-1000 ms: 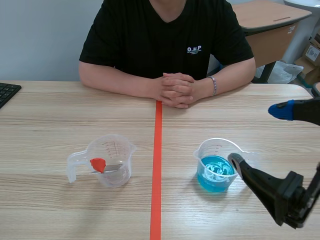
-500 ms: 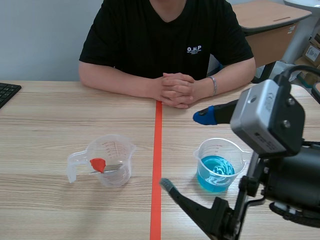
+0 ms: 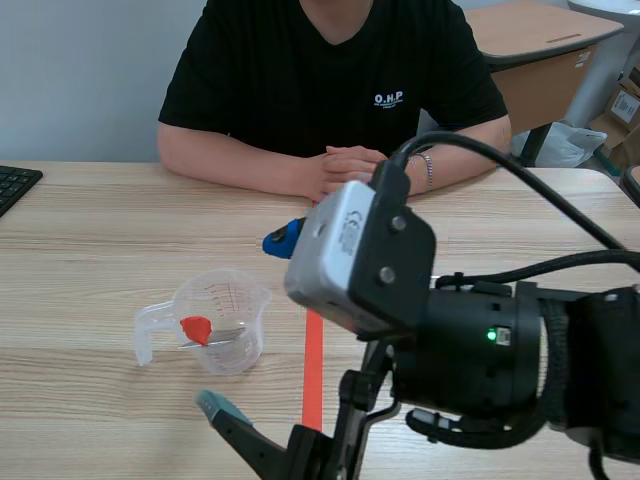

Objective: Do the redox reaction experiment.
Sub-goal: 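Lift the metal plate out of the left beaker, then move the plate over the blue solution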

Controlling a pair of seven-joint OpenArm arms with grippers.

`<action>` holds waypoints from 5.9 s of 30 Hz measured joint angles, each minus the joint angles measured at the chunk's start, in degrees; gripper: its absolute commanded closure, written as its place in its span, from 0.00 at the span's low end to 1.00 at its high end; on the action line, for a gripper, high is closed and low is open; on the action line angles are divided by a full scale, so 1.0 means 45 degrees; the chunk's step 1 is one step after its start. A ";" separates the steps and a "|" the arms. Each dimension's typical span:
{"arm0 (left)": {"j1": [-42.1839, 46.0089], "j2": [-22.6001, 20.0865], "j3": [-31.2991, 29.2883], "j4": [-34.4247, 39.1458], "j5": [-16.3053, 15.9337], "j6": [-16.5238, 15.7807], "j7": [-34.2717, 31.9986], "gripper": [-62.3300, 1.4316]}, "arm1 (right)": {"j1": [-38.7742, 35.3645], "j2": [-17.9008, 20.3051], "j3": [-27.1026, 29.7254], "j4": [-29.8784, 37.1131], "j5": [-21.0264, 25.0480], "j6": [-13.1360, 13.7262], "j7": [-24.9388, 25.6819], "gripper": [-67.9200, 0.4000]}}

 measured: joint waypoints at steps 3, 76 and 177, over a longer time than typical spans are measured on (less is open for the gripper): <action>0.0000 0.0000 0.0000 0.0000 0.0000 0.0000 0.0005 0.00 | 0.0491 -0.0466 -0.0529 -0.0782 -0.0248 -0.0301 -0.0019 0.00; 0.0000 0.0000 0.0000 0.0000 0.0078 0.0000 0.0015 0.82 | 0.2744 -0.1404 0.0185 0.1054 0.0233 -0.0136 -0.1787 0.97; -0.1632 -0.7854 -0.0005 0.4862 -0.0180 -0.2079 0.0005 0.90 | -0.4906 0.1919 1.1808 0.3060 0.3954 0.3288 -0.0471 0.97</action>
